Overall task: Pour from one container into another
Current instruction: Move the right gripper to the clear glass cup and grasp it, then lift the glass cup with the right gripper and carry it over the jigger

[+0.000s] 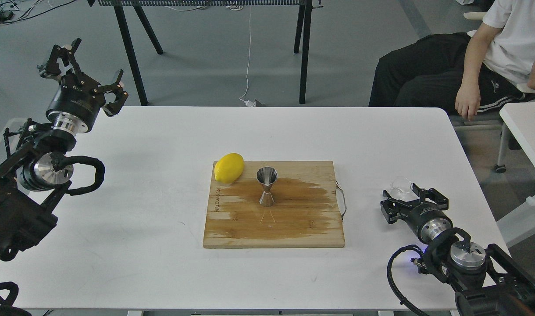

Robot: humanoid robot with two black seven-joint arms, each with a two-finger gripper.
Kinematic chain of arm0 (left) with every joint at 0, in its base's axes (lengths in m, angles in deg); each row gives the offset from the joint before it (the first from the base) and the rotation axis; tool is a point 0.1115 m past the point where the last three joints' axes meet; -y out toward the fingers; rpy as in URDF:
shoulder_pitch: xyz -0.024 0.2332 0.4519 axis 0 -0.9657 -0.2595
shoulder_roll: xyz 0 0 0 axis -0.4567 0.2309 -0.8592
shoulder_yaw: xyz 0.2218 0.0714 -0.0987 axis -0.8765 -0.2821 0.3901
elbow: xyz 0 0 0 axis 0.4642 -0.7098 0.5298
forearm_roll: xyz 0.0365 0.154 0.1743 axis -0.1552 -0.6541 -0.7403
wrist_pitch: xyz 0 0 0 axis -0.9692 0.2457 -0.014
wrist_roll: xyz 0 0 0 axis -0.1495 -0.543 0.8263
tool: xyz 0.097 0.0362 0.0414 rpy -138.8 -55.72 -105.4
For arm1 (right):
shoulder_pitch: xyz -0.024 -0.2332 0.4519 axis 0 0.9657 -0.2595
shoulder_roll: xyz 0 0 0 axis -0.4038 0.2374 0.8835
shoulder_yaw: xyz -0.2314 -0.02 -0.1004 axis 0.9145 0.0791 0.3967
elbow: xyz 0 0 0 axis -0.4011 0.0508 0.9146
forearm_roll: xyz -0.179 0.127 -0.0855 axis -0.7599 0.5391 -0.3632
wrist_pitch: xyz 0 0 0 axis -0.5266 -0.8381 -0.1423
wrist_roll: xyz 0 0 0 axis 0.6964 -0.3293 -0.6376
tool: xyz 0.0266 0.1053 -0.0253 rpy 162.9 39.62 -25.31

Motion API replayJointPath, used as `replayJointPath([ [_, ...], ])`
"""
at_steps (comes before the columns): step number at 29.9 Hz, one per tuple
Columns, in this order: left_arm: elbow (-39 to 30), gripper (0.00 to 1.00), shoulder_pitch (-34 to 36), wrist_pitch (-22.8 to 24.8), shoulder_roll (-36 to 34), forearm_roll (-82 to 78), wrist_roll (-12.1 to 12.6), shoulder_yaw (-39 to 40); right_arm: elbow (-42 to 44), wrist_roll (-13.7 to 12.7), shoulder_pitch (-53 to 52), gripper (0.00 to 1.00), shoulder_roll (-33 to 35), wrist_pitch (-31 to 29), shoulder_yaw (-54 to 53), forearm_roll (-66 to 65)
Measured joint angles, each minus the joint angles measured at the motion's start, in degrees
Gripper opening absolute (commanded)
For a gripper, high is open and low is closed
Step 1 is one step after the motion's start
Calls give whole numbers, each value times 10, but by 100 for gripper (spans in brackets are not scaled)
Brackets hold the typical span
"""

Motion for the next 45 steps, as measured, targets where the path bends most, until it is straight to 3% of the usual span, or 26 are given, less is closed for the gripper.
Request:
replayJointPath([
  [2, 0, 100, 0, 0, 0, 0, 0, 0, 0, -1, 2, 44, 0, -4, -1, 1],
  [7, -4, 100, 2, -1, 0, 0, 0, 0, 0, -4, 2, 43, 1, -6, -2, 1],
  [12, -8, 100, 3, -8, 0, 0, 0, 0, 10, -5, 2, 32, 1, -4, 1, 1],
  [20, -8, 100, 3, -11, -3, 0, 1, 0, -11, -7, 5, 32, 3, -11, 5, 3],
  [27, -8, 100, 3, -10, -5, 0, 1, 0, -108, -7, 25, 32, 33, -1, 7, 2],
  [37, -8, 100, 3, -14, -5, 0, 3, -1, -313, -4, 38, 32, 38, 120, 14, -83],
  [45, -8, 100, 3, -13, -8, 0, 3, 0, -373, -1, 13, 32, -2, 189, 63, -223],
])
